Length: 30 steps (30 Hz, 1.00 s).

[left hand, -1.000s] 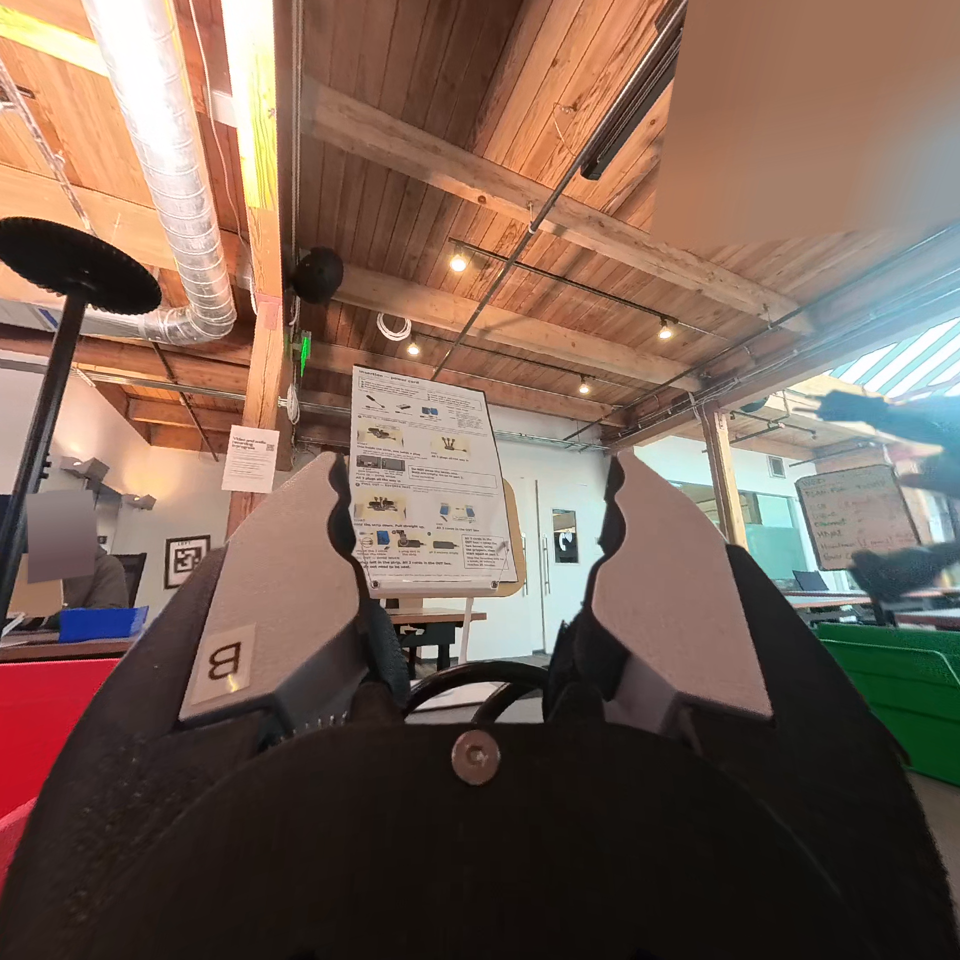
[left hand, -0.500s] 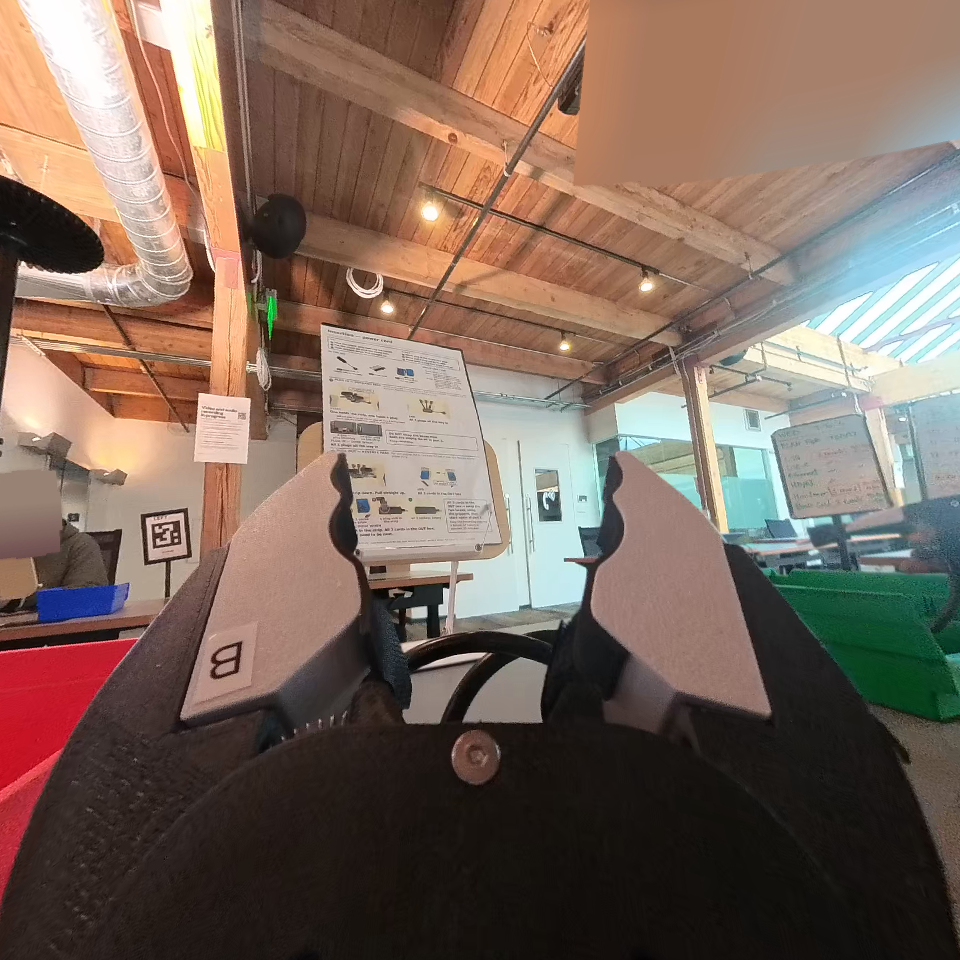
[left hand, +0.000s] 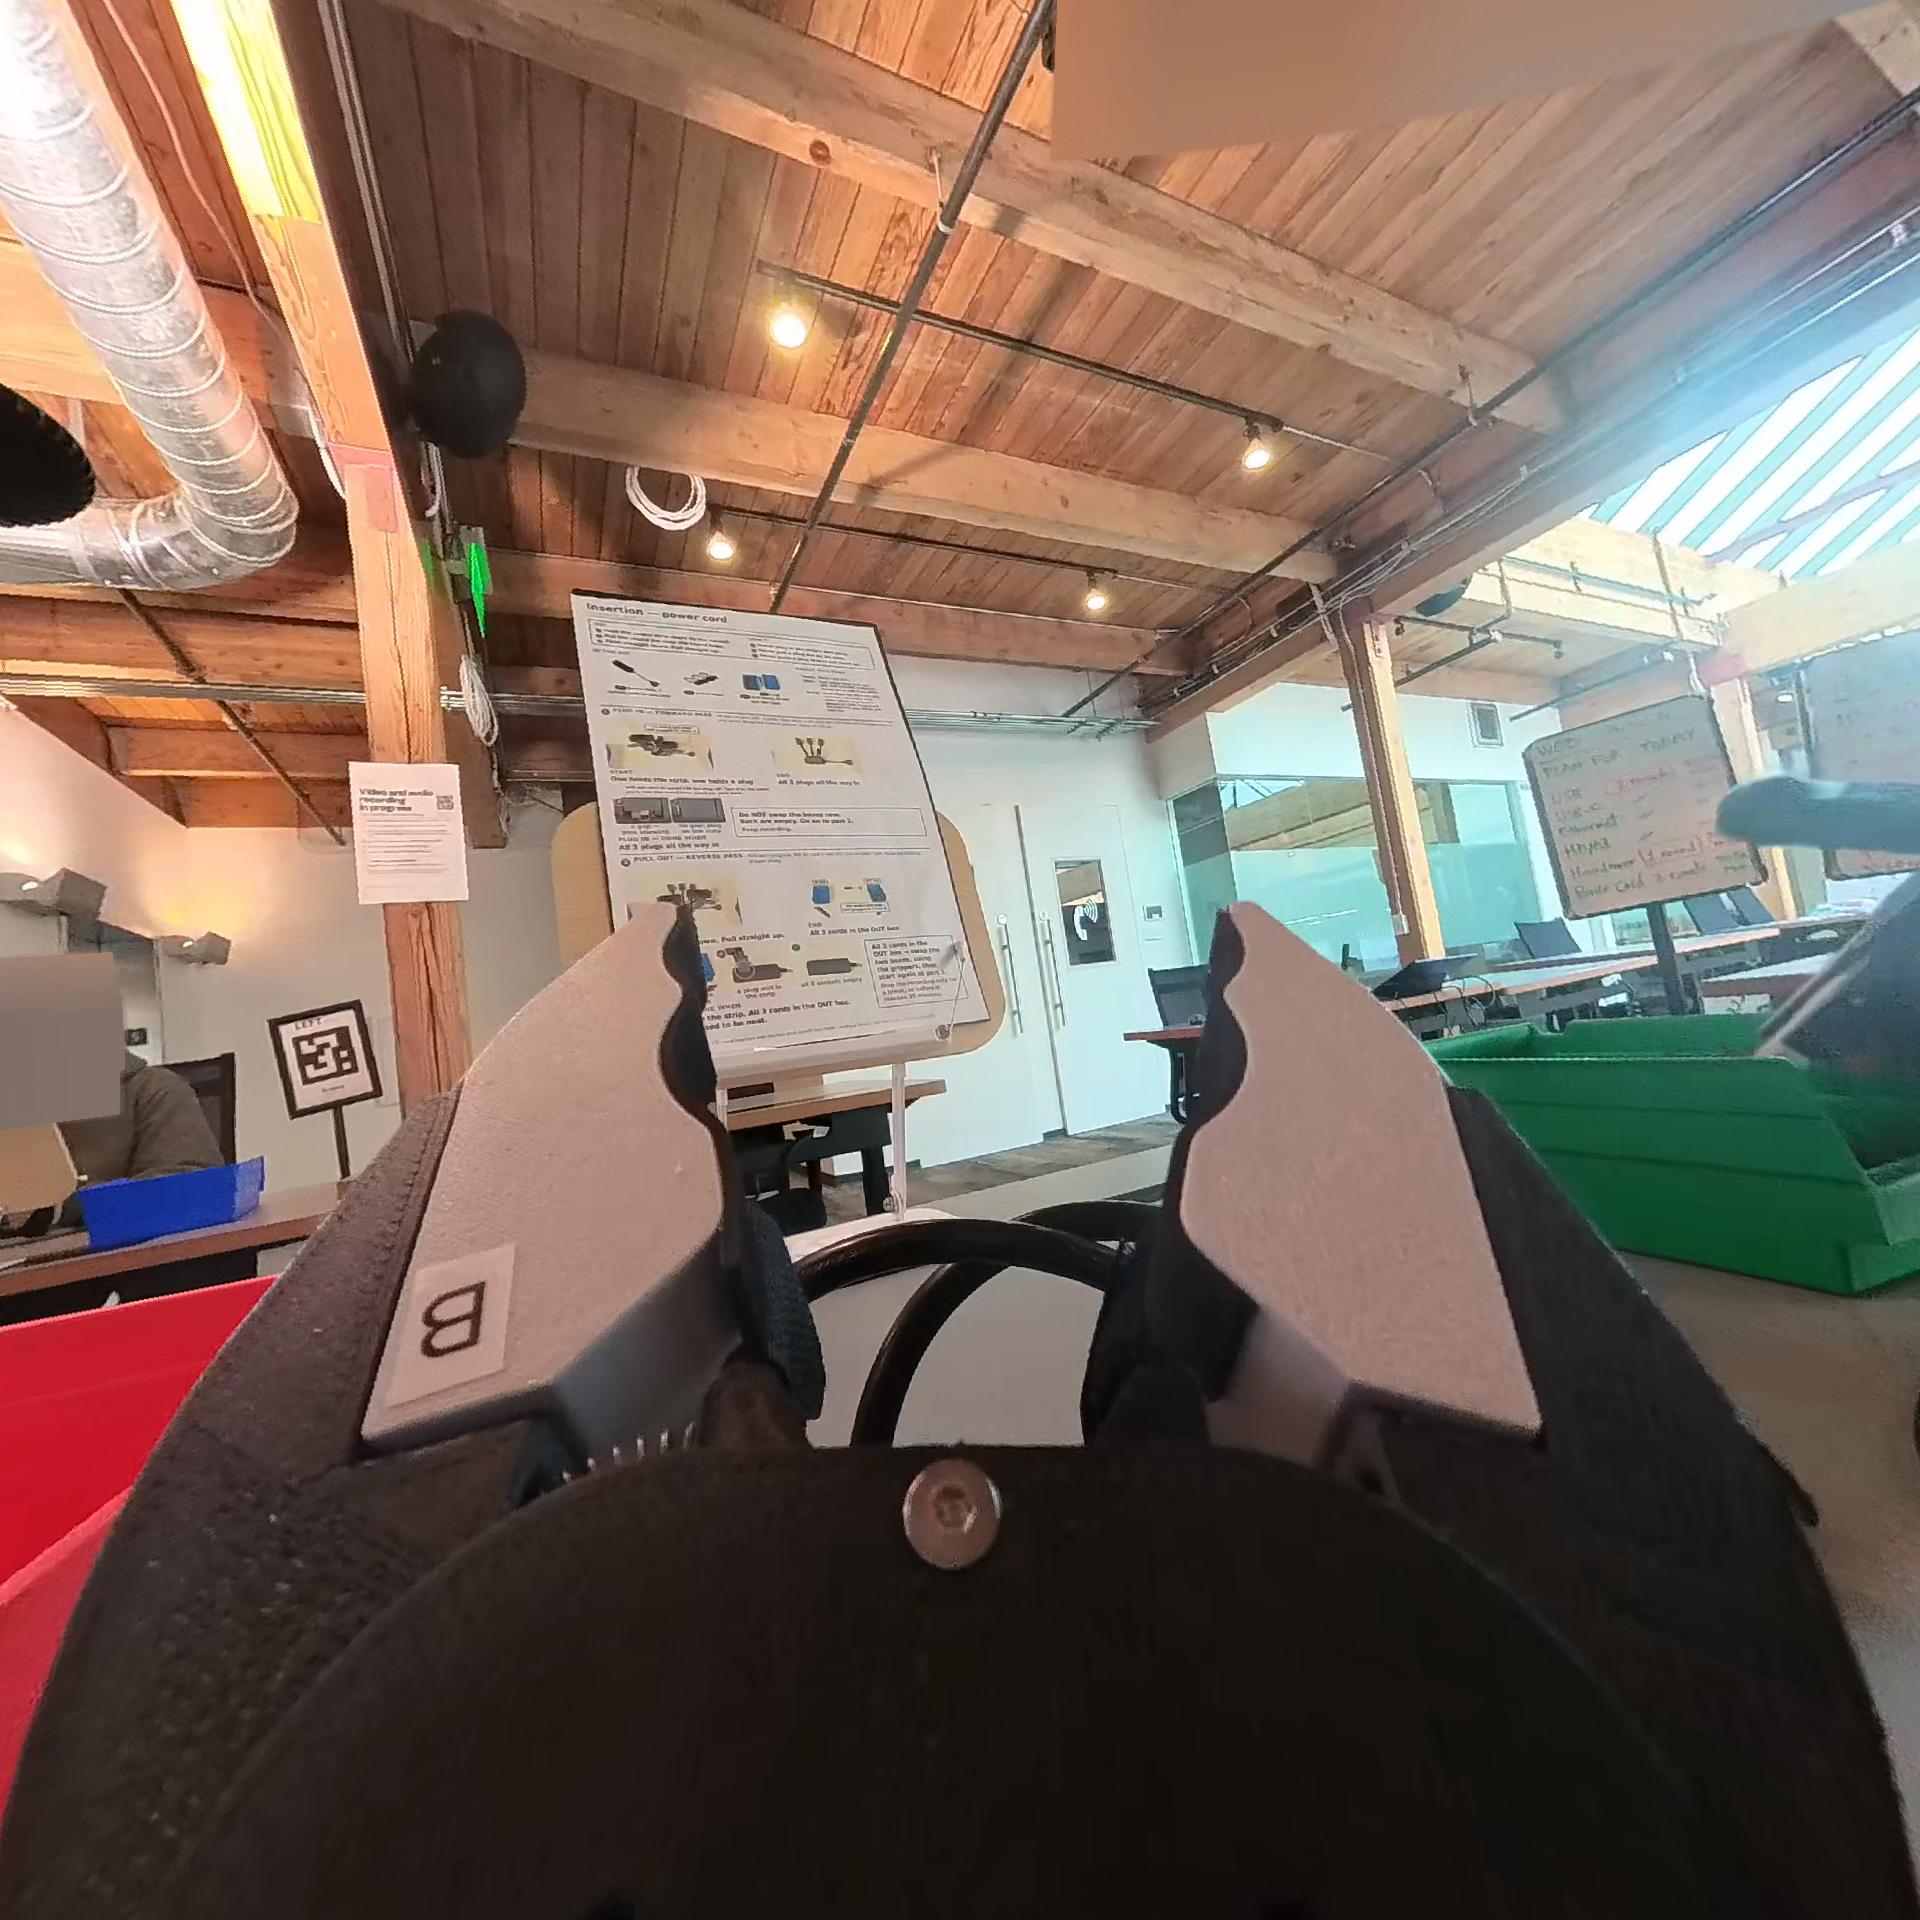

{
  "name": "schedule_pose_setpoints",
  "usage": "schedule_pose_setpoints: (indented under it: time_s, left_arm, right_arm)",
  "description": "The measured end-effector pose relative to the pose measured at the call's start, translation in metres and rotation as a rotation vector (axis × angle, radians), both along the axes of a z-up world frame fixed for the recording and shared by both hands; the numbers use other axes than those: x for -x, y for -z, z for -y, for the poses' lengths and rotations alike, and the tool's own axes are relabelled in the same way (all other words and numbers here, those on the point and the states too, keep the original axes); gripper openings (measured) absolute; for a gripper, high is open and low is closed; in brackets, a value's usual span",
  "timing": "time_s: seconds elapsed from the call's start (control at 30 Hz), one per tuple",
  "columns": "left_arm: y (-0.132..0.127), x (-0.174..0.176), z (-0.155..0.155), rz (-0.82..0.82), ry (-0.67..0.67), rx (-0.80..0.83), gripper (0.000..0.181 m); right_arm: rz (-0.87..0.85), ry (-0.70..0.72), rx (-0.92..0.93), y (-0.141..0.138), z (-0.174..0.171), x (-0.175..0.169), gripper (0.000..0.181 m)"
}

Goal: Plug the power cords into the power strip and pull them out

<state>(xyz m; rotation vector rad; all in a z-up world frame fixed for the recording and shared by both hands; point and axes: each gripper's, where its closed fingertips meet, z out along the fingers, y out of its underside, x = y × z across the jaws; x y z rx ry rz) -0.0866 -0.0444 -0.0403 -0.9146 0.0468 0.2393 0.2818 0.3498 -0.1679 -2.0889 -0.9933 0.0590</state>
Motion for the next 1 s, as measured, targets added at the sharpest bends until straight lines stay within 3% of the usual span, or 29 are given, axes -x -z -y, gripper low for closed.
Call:
schedule_pose_setpoints:
  time_s: [0.1, 0.2, 0.27, 0.37, 0.5, 0.63, 0.7, 0.77, 0.9, 0.97, 1.0]
  left_arm:
    - [0.000, -0.001, -0.001, -0.003, 0.004, 0.004, 0.091]
    - [0.002, -0.001, -0.002, -0.004, 0.001, 0.015, 0.091]
    - [0.006, 0.004, -0.006, 0.008, -0.023, 0.046, 0.090]
    - [0.014, 0.010, -0.015, 0.023, -0.047, 0.111, 0.090]
    - [0.018, 0.009, -0.018, 0.014, -0.049, 0.138, 0.089]
    - [0.017, 0.010, -0.017, 0.025, -0.042, 0.130, 0.089]
    - [0.017, 0.010, -0.017, 0.026, -0.045, 0.132, 0.089]
    - [0.018, 0.010, -0.018, 0.023, -0.047, 0.138, 0.089]
    - [0.020, 0.009, -0.020, 0.015, -0.047, 0.150, 0.089]
    - [0.020, 0.009, -0.019, 0.010, -0.045, 0.149, 0.089]
    - [0.019, 0.008, -0.018, 0.008, -0.041, 0.141, 0.089]
  right_arm:
    - [0.061, -0.046, 0.091, 0.018, 0.001, 0.006, 0.075]
    - [0.027, -0.050, 0.012, 0.004, -0.006, 0.011, 0.080]
    - [-0.105, -0.072, -0.144, -0.031, -0.007, 0.023, 0.085]
    - [-0.490, -0.261, -0.436, -0.112, 0.023, 0.059, 0.102]
    - [-1.051, -0.593, -0.745, -0.217, 0.114, 0.091, 0.127]
    - [-1.359, -0.915, -0.760, -0.261, 0.204, 0.124, 0.146]
    - [-1.370, -1.077, -0.755, -0.259, 0.241, 0.151, 0.146]
    - [-1.297, -1.246, -0.720, -0.236, 0.271, 0.188, 0.146]
    - [-1.214, -1.433, -0.386, -0.145, 0.302, 0.256, 0.146]
    - [-1.070, -1.528, -0.216, -0.102, 0.318, 0.267, 0.146]
    - [-0.998, -1.551, -0.263, -0.093, 0.320, 0.267, 0.146]
